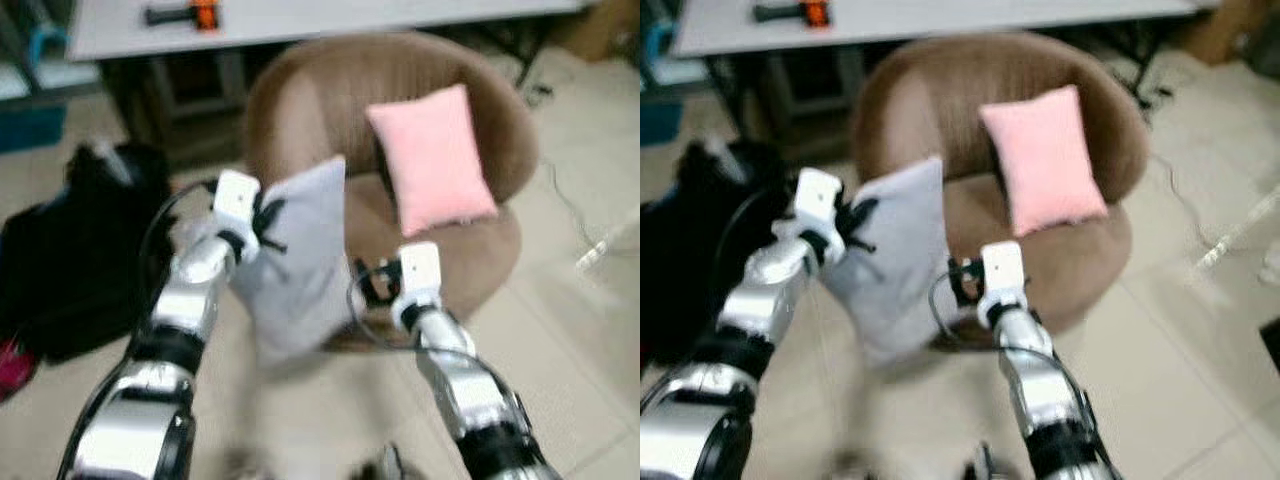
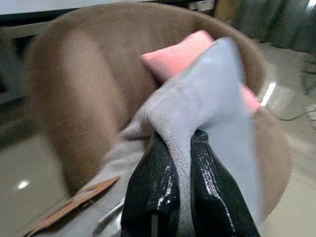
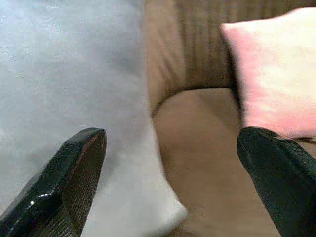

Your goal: Move the pillow to the sofa from floor

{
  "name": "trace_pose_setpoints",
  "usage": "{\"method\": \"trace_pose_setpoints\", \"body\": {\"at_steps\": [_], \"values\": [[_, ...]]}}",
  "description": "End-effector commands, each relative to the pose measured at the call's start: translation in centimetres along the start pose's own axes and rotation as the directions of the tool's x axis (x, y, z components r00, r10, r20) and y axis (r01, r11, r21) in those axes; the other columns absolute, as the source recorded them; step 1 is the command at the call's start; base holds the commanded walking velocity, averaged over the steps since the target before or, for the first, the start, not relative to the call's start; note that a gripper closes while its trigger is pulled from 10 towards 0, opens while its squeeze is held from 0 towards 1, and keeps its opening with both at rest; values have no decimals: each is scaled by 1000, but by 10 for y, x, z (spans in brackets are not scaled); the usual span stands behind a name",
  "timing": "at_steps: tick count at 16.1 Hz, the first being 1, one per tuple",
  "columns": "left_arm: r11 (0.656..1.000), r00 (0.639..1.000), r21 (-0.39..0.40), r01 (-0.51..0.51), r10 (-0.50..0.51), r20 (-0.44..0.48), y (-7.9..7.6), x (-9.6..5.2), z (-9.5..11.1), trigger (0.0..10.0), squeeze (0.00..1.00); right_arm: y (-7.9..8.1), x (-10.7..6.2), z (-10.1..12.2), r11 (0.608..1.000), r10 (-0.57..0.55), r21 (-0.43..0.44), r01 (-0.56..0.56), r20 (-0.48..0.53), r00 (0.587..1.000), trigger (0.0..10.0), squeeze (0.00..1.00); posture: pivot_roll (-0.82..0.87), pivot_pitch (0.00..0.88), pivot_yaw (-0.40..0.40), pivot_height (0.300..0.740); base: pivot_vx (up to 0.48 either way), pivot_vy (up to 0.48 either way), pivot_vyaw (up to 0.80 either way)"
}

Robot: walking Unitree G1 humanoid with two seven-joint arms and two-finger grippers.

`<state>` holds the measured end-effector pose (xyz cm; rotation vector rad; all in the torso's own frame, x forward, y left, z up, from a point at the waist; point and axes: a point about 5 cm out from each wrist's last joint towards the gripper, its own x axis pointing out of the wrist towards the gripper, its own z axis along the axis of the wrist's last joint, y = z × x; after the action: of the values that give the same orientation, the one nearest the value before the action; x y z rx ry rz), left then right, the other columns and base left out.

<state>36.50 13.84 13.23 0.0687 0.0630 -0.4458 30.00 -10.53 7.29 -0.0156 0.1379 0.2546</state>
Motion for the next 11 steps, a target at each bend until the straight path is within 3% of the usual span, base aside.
{"method": "trace_pose_setpoints", "body": {"at_steps": [1, 4, 7, 8, 10, 11], "values": [[998, 996, 42, 47, -50, 72, -11, 7, 18, 0, 0, -11, -3, -2, 999, -31, -12, 31, -14, 999, 10000, 0, -85, 110, -42, 740, 480, 0, 0], [996, 994, 62, 61, -67, 91, -10, 9, 28, 0, 0, -11, -3, -2, 999, -31, -9, 31, -16, 999, 10000, 0, -87, 113, -34, 740, 480, 0, 0], [982, 989, 179, 62, -85, 122, 13, 15, 70, 0, 0, -6, -3, -5, 1000, -30, 1, 31, -23, 999, 10000, 0, -82, 119, -12, 740, 0, 0, 0], [966, 984, 253, 56, -96, 148, 24, 18, 99, 0, 0, -4, -3, -6, 999, -32, 8, 32, -25, 999, 10000, 0, -82, 120, 3, 740, 0, 0, 0], [949, 979, 311, 42, -102, 179, 30, 21, 128, 0, 0, -2, -2, -7, 999, -35, 16, 36, -25, 999, 10000, 0, -81, 119, 20, 740, 0, 0, 0], [944, 977, 327, 45, -110, 184, 30, 22, 133, 0, 0, -1, -2, -7, 999, -36, 21, 37, -24, 999, 10000, 0, -81, 118, 22, 740, 0, 0, 0]]}}
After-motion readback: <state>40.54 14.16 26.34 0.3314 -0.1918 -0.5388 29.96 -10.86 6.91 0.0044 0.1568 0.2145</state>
